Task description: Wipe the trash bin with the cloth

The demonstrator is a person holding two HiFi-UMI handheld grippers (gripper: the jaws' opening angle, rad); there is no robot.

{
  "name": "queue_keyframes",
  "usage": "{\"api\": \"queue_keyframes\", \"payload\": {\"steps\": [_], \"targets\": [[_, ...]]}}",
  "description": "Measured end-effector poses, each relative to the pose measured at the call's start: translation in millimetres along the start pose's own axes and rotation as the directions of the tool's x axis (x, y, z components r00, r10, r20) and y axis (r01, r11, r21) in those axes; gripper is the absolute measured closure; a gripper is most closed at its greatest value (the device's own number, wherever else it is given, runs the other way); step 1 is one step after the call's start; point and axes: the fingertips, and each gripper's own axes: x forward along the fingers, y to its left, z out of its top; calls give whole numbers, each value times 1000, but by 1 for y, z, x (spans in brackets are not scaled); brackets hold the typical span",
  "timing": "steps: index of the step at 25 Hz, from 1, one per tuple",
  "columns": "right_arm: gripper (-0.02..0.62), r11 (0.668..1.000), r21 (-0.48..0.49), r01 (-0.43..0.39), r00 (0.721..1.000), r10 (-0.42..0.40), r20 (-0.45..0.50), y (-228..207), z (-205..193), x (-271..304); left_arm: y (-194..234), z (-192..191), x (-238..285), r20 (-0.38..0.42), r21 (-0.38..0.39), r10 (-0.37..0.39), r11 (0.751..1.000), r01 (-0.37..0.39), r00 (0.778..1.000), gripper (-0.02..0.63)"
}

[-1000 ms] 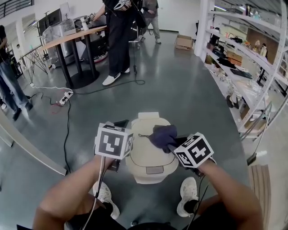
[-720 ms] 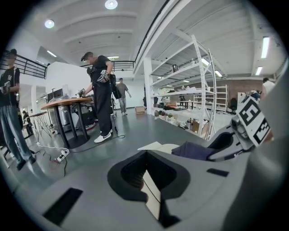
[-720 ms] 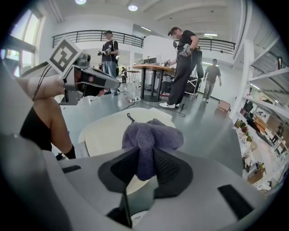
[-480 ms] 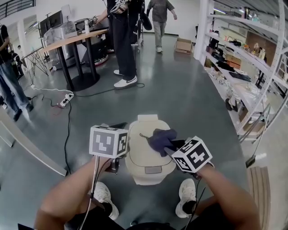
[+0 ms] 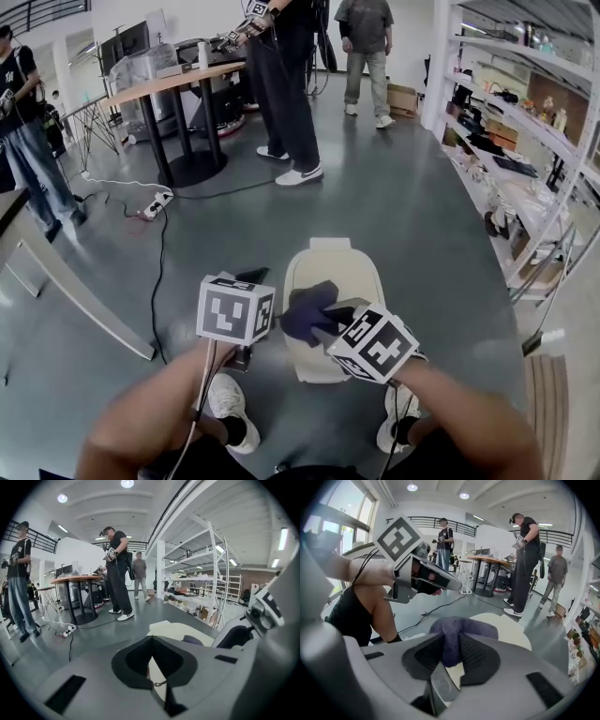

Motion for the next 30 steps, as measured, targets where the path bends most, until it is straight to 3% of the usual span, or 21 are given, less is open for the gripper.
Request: {"api": "queue_keyframes", "payload": {"steps": [9,30], "targets": [[503,1000,-7,8,996,-8,-92,18,-16,23,10,-24,-17,-24,9,5,1000,-4,1000,606],[502,992,94,84,993,-75,-93,-9,-56,-18,-15,-30,-18,-38,62,-25,998,28,999,606]]}}
